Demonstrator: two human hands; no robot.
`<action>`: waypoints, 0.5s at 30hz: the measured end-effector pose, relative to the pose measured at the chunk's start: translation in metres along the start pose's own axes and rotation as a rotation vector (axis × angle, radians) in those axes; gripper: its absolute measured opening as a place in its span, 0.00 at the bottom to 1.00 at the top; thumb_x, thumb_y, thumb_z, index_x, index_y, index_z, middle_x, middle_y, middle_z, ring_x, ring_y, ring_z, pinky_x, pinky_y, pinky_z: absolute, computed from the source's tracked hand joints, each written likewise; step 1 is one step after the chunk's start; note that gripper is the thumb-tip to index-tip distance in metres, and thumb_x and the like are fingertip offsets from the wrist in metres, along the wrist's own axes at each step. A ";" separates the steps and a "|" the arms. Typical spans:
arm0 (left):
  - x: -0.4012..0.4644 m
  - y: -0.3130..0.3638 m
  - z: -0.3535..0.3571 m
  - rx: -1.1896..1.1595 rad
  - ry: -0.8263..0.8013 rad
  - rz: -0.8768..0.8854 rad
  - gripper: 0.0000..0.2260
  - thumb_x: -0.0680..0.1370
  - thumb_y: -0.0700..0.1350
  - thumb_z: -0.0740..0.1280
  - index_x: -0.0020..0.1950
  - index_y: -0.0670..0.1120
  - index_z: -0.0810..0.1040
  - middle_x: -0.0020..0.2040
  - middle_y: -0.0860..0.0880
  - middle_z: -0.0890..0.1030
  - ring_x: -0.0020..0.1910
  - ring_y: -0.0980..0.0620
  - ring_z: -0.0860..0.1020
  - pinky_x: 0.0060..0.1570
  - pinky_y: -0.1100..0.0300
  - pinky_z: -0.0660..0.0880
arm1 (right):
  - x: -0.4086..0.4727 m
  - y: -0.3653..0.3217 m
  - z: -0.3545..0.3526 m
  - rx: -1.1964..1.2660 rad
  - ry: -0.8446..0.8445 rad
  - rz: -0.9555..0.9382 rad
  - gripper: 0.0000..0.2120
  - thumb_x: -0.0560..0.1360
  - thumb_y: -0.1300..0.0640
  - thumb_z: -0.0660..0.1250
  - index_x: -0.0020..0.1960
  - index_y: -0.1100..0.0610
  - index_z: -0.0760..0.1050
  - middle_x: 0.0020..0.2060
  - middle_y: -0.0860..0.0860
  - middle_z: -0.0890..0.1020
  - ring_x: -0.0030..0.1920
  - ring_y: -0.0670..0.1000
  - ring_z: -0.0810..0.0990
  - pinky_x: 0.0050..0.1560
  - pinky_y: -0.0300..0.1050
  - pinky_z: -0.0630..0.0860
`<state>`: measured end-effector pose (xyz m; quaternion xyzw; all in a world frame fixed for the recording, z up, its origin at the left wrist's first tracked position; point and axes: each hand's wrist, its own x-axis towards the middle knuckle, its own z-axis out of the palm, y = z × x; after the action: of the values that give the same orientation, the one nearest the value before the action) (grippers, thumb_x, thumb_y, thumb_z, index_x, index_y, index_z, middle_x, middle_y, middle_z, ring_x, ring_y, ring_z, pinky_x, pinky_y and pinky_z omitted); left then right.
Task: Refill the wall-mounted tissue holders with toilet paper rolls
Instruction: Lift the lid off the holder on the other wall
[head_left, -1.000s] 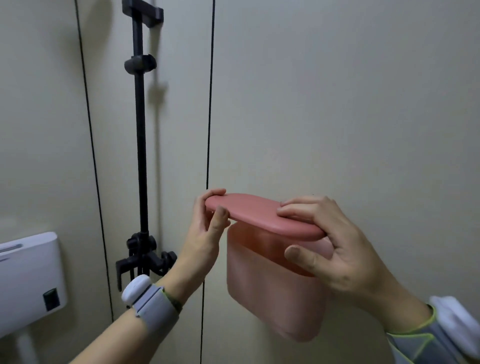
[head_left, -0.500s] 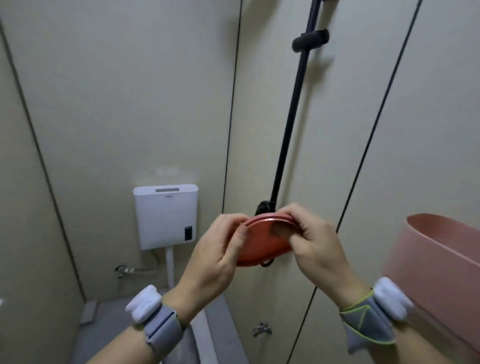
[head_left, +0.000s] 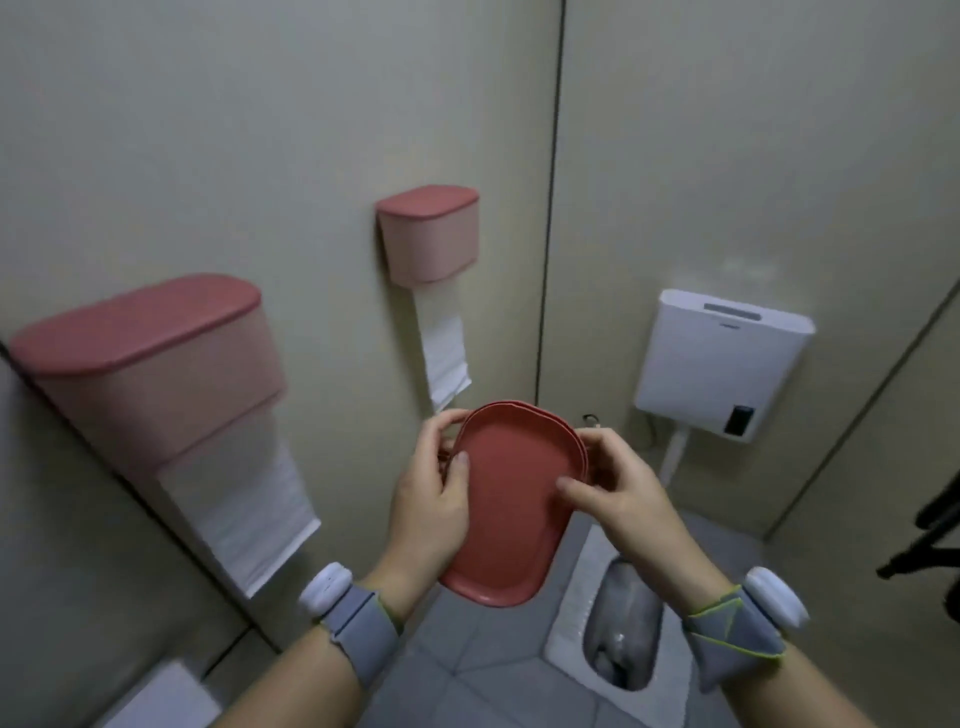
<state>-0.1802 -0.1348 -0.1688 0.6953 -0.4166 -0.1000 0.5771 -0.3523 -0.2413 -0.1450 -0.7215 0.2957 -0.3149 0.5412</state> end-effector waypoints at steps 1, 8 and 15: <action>-0.009 -0.008 -0.012 0.001 0.057 -0.054 0.18 0.80 0.39 0.61 0.61 0.64 0.72 0.47 0.63 0.79 0.45 0.56 0.80 0.45 0.56 0.77 | -0.001 0.006 0.014 0.049 -0.052 0.021 0.17 0.73 0.72 0.70 0.57 0.58 0.75 0.49 0.64 0.79 0.45 0.55 0.75 0.52 0.59 0.77; -0.088 -0.039 -0.096 -0.058 0.413 -0.325 0.20 0.83 0.39 0.59 0.58 0.67 0.71 0.49 0.46 0.79 0.45 0.46 0.81 0.44 0.45 0.80 | -0.027 0.023 0.112 0.181 -0.435 0.139 0.20 0.73 0.72 0.67 0.60 0.54 0.73 0.43 0.56 0.78 0.41 0.53 0.78 0.45 0.56 0.82; -0.187 -0.075 -0.187 0.134 0.531 -0.480 0.18 0.81 0.45 0.64 0.60 0.68 0.66 0.48 0.52 0.79 0.44 0.52 0.81 0.45 0.49 0.80 | -0.074 0.027 0.225 0.020 -0.608 0.110 0.21 0.64 0.64 0.68 0.52 0.45 0.76 0.36 0.50 0.78 0.34 0.48 0.79 0.36 0.50 0.81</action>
<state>-0.1482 0.1287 -0.2410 0.8113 -0.0828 -0.0210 0.5783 -0.2269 -0.0568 -0.2301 -0.7602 0.1557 -0.0577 0.6282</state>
